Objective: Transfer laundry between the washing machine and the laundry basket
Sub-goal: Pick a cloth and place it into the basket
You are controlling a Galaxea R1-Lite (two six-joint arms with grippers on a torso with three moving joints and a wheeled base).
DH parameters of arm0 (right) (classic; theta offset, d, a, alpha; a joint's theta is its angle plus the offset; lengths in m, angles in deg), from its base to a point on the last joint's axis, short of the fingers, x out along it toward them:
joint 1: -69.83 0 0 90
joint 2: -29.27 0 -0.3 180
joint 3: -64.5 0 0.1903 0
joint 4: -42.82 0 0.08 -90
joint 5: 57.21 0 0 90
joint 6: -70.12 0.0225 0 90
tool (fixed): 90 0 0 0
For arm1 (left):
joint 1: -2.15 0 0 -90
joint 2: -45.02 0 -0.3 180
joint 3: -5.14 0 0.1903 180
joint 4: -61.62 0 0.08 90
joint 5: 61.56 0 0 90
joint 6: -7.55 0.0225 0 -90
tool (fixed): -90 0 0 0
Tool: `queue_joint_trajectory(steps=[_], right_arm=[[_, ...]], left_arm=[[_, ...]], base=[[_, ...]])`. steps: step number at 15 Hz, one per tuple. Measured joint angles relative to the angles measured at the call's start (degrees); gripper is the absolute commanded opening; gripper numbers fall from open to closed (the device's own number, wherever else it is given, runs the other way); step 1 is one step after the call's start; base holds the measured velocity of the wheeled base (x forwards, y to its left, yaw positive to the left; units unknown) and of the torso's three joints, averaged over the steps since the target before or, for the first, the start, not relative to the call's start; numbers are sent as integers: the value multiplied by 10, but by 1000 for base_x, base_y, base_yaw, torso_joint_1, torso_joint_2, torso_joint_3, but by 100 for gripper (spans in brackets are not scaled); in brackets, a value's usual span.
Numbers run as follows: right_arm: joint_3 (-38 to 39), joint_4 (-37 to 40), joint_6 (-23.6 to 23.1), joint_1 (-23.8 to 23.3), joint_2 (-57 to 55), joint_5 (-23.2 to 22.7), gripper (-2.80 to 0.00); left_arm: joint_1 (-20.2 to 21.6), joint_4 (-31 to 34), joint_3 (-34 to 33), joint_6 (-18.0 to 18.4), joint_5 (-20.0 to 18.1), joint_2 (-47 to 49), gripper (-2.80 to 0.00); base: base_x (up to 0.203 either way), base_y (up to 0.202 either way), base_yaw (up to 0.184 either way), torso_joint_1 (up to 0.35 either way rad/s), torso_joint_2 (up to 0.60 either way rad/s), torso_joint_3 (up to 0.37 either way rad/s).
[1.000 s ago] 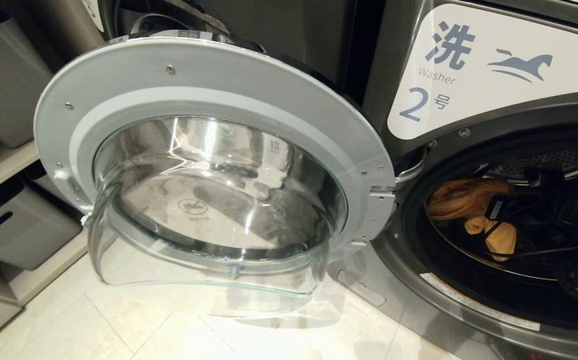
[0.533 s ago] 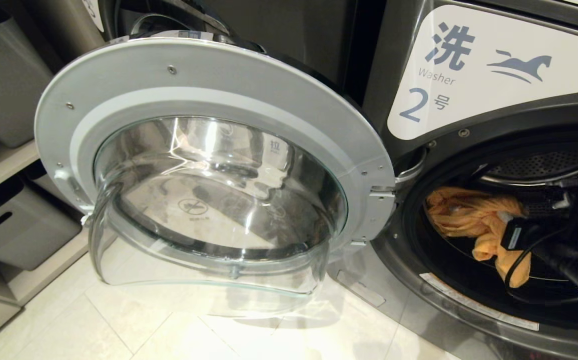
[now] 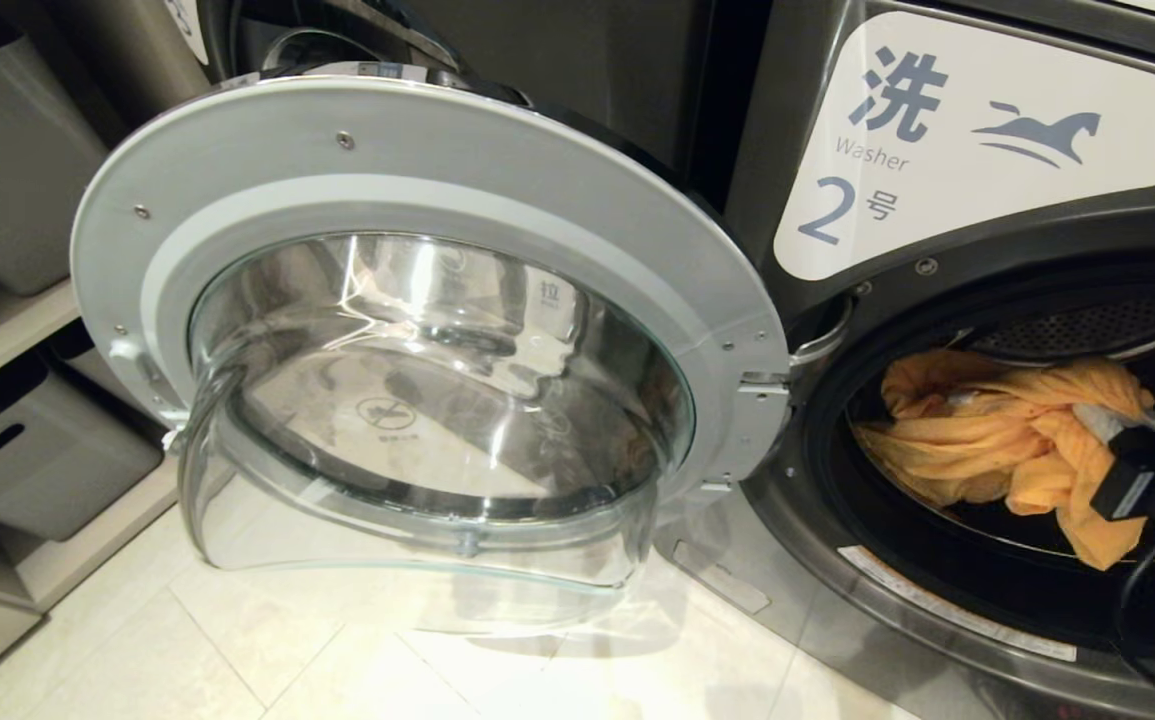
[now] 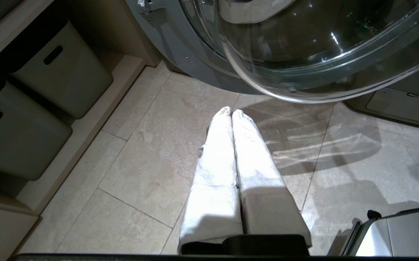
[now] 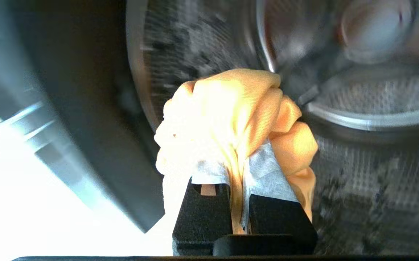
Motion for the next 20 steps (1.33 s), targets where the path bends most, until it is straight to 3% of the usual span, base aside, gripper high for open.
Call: queue_joint_trajectory(steps=[4,6,11,15,20], right_arm=[[59,29,-22,2,137,-124,-280],[64,41,-7,27,207,-144,-280],[69,61,-21,95,359,-131,-280],[73,135,-61,98,403,-116,-280],[73,141,-80,80,416,-106,-280]], left_arm=[[0,0,0,0,0,0,-280],[0,0,0,0,0,0,-280],[0,0,0,0,0,0,-280],[0,0,0,0,0,0,-280],[0,0,0,0,0,0,-280]], base=[[0,0,0,0,0,0],[0,0,0,0,0,0],[0,0,0,0,0,0],[0,0,0,0,0,0],[0,0,0,0,0,0]])
